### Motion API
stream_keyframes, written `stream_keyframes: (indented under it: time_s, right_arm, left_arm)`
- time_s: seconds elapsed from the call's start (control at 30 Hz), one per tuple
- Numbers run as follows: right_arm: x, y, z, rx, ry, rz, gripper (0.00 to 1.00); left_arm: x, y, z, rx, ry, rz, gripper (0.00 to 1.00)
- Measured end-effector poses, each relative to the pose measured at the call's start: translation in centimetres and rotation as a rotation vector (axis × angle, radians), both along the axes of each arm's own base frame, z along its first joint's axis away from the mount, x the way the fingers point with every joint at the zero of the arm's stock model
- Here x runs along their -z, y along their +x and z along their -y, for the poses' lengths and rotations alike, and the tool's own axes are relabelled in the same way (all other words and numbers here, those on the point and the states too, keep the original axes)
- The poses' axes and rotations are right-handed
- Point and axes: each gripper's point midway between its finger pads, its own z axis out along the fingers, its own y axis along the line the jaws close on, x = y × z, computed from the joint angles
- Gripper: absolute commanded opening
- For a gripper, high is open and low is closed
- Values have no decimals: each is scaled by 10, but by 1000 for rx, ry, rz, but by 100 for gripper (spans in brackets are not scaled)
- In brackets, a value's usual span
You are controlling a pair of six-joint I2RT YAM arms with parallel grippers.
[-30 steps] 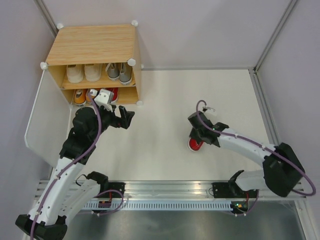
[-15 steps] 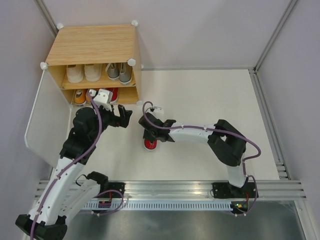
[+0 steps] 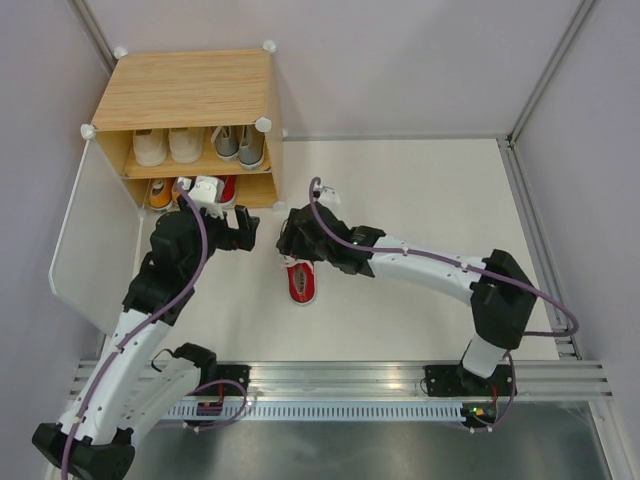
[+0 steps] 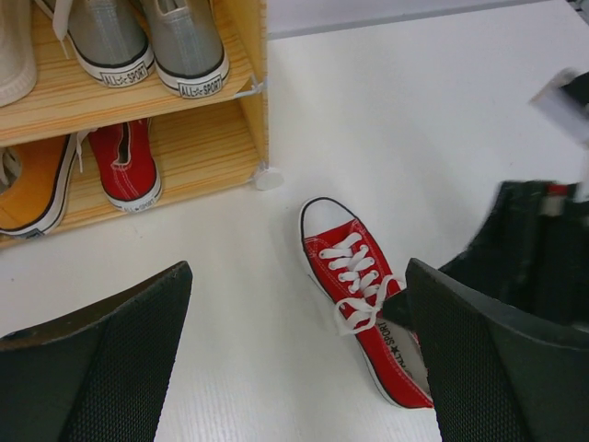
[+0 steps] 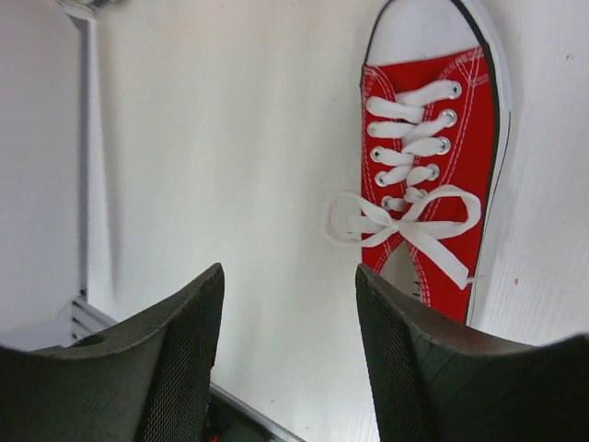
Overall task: Place and organize the shoes in the shoe cabinet
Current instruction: Place the shoe at the center of the board.
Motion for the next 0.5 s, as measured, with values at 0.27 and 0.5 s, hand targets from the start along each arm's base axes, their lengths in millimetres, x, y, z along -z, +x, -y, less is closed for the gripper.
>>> stream_keyframes:
  time_s: [0.27, 0.5]
  right_arm:
    - [-50, 11, 93, 128, 52, 92, 63]
    - [7, 1, 210, 300, -75, 34, 63]
  left_arm:
    - [28, 14, -8, -108, -25, -102, 100]
    - [82, 18, 23, -67, -139, -317, 100]
